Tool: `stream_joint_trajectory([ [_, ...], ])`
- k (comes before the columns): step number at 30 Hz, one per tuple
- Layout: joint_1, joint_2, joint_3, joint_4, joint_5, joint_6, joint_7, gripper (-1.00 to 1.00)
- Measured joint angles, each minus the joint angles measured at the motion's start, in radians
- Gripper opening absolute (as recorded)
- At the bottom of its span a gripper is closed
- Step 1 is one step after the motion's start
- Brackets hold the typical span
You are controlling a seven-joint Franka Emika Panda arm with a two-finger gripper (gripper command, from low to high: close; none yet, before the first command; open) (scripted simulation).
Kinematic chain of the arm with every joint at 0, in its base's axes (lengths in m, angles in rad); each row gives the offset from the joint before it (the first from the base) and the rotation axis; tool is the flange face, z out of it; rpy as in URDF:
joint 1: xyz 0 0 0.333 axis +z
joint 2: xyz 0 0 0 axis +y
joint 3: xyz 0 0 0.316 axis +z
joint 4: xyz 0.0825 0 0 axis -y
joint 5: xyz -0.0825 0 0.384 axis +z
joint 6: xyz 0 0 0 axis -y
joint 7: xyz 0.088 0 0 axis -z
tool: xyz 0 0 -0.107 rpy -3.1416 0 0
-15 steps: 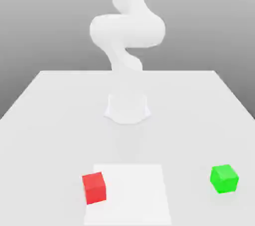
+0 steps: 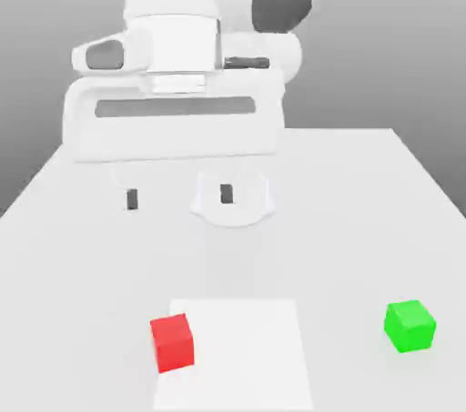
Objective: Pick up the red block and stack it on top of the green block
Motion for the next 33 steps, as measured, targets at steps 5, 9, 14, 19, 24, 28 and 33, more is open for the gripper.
stream_joint_trajectory([
  [5,-0.021,0.181,-0.023,-0.072,0.013,0.091,-0.119,0.00],
  [9,-0.045,0.326,0.000,-0.087,0.054,0.188,-0.191,0.00],
  [14,-0.093,0.459,0.063,-0.068,0.125,0.297,-0.246,-1.00],
  [19,-0.098,0.471,0.069,-0.066,0.129,0.305,-0.248,-1.00],
  [24,-0.066,0.336,0.019,-0.088,0.049,0.195,-0.190,-1.00],
  [28,0.007,0.255,0.060,-0.087,0.000,0.112,-0.092,-1.00],
  [33,0.219,0.234,0.175,-0.053,-0.022,0.058,0.083,-1.00],
])
